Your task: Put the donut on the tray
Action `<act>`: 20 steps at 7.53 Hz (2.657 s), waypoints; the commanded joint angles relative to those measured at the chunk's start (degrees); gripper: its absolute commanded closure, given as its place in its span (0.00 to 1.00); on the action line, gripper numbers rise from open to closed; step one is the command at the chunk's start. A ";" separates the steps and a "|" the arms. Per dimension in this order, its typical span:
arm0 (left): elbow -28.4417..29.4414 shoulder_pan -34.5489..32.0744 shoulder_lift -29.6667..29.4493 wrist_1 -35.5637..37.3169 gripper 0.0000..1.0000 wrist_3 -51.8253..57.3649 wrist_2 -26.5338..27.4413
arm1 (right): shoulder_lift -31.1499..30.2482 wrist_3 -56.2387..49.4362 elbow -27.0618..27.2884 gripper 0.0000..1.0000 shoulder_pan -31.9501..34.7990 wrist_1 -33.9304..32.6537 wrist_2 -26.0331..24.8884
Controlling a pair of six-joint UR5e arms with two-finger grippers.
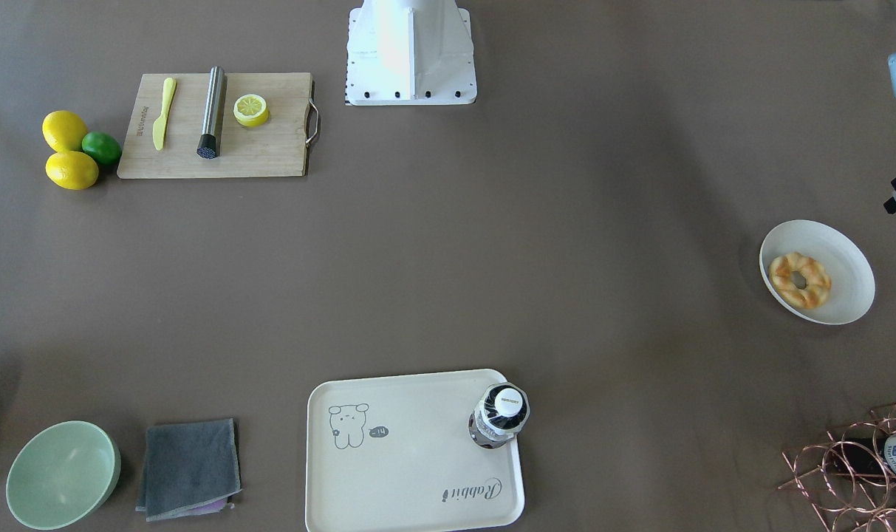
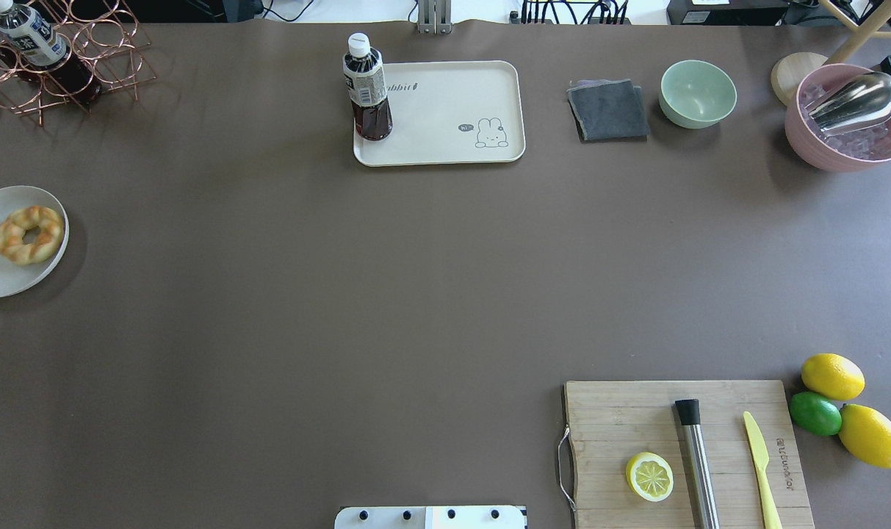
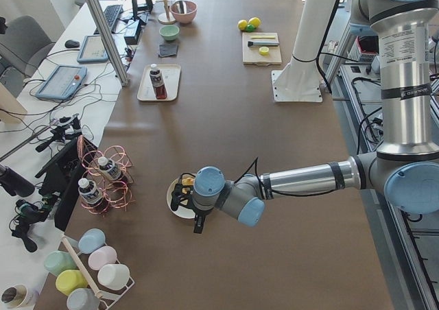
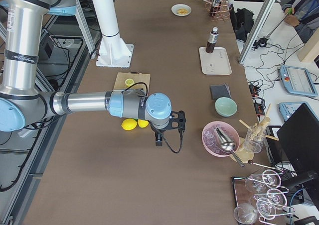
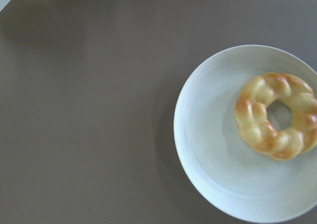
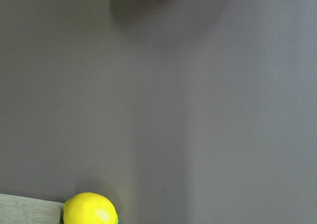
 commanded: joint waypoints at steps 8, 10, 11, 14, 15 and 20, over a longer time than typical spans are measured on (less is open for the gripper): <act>12.58 9.72 -6.08 -12.58 0.22 -9.35 4.82 | -0.62 5.32 -0.49 0.00 -0.10 1.17 1.01; 12.58 9.72 -5.99 -12.58 0.49 -10.31 4.91 | -0.54 5.24 -0.49 0.00 -0.10 1.17 1.01; 12.76 9.72 -6.08 -12.50 0.65 -10.40 5.17 | -0.45 5.33 -0.31 0.00 -0.10 1.17 1.01; 11.71 10.07 -7.04 -12.23 1.00 -16.62 5.71 | -0.45 5.24 -0.31 0.00 -0.10 1.26 2.60; 11.53 10.07 -7.57 -12.15 1.00 -17.69 5.44 | -0.45 5.24 -0.22 0.00 -0.10 1.26 2.60; -3.38 11.55 -11.34 -7.22 1.00 -37.42 -9.74 | 0.34 6.11 -0.14 0.00 -0.71 1.26 2.60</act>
